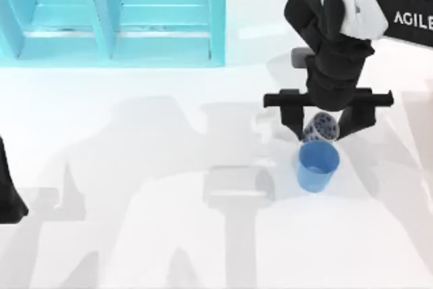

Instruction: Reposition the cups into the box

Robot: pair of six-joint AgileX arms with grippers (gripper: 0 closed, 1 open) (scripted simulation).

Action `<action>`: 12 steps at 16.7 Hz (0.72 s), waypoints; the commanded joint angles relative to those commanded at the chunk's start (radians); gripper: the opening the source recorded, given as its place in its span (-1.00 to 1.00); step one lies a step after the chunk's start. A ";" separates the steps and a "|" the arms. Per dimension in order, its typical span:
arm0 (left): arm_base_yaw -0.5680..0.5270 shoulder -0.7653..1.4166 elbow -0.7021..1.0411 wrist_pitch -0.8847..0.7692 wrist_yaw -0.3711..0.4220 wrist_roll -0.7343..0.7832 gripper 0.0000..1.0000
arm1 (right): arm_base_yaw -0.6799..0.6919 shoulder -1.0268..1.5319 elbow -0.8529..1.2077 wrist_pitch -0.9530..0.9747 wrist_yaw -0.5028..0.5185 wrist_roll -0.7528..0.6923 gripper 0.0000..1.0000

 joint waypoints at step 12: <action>0.000 0.000 0.000 0.000 0.000 0.000 1.00 | 0.000 0.000 0.000 0.000 0.000 0.000 -1.00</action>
